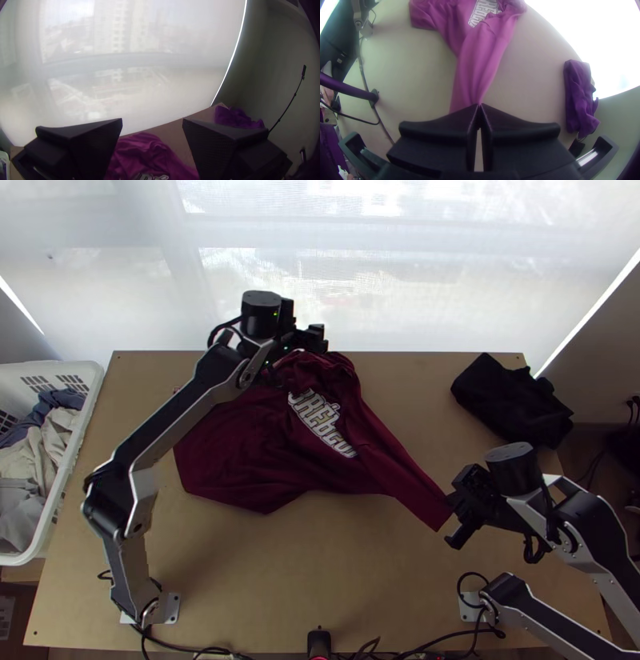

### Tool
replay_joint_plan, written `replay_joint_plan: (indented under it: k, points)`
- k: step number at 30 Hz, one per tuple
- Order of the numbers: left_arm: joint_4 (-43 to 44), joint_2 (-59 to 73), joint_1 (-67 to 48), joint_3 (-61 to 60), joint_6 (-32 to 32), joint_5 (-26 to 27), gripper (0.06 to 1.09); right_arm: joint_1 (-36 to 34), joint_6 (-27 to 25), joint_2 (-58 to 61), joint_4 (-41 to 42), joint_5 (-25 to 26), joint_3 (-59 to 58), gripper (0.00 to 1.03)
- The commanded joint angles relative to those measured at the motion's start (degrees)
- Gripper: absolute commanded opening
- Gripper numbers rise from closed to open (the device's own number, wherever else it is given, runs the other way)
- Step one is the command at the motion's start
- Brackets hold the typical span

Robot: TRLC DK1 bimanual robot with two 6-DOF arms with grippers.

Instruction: Fold the t-shirt

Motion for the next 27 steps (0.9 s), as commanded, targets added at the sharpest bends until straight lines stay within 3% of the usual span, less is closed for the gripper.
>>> replay_joint_plan:
  k: [1, 5, 9, 17, 27]
  points:
    - [-3.7, -23.5, -3.4, -31.4, 0.9, 1.4, 0.96, -0.2, 0.4, -0.4, 0.6, -0.8, 1.1, 0.03]
    - [-6.9, -37.2, -4.7, -51.6, 1.5, 2.2, 0.96, -1.2, 0.6, -0.4, 1.5, -0.8, 2.4, 0.03]
    - [-10.7, -48.4, -6.4, -66.2, 6.2, 3.4, 0.96, -2.2, 1.9, -0.9, 2.9, -0.9, 1.7, 0.03]
    - [-14.1, -56.0, -4.4, -77.8, 15.3, 3.0, 0.96, -3.4, 2.4, -0.4, 5.6, -1.6, 0.0, 0.03]
    - [-0.6, -51.2, -3.4, -86.5, 18.2, -0.6, 0.96, -5.0, 2.5, -0.2, 5.8, -1.6, 0.2, 0.03]
